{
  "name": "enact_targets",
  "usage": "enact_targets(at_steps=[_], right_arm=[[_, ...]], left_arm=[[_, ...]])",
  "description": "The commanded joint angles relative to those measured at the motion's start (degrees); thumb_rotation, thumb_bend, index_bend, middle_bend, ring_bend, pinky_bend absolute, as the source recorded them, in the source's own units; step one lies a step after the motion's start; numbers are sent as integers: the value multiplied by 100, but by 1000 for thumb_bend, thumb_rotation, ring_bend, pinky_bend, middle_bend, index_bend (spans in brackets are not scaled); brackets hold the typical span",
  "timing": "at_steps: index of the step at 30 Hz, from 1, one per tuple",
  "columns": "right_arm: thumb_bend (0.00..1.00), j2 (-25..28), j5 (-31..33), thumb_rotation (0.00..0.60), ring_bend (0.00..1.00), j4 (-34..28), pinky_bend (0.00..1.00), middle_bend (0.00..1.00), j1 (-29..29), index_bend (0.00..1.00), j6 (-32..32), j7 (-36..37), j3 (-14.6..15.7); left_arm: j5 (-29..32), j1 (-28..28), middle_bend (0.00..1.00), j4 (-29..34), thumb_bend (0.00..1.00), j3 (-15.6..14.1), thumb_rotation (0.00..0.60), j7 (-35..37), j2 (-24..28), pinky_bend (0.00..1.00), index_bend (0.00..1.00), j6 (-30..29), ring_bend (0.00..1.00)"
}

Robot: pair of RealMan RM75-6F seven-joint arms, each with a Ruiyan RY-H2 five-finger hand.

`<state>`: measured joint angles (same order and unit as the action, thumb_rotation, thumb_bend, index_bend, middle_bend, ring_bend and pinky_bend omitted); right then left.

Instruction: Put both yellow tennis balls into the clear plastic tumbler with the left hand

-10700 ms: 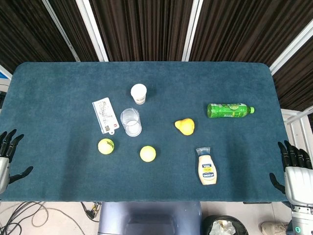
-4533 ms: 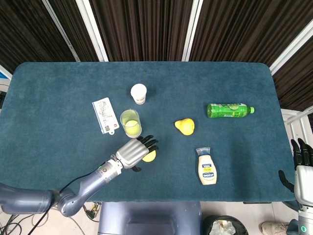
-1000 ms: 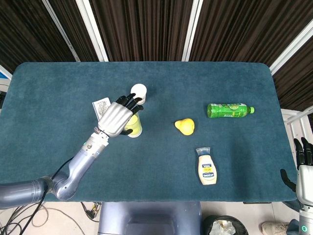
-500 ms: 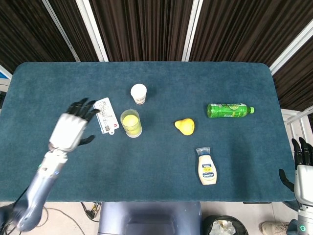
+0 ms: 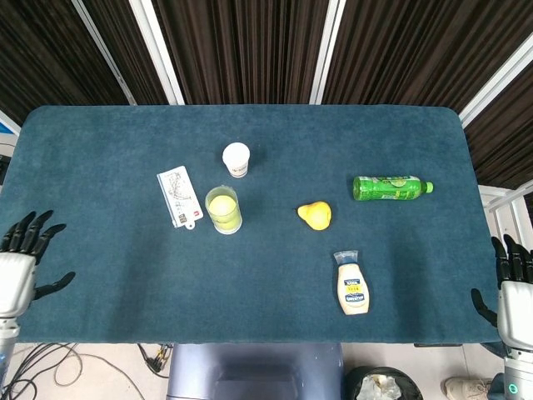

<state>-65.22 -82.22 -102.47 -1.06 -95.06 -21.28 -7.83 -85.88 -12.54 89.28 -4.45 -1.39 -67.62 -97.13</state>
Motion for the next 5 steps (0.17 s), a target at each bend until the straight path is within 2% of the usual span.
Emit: enact_targets(at_steps=[1, 5], right_arm=[[339, 10, -4, 600, 122, -8, 112, 75, 1, 87, 13, 5, 9], [339, 14, -29, 600, 122, -13, 112, 75, 1, 87, 8, -3, 16]], left_arm=[[9, 167, 62, -214, 70, -36, 600, 431, -3, 128, 212, -8, 10], [-9, 263, 57, -365, 70, 30, 600, 631, 21, 128, 211, 13, 10]])
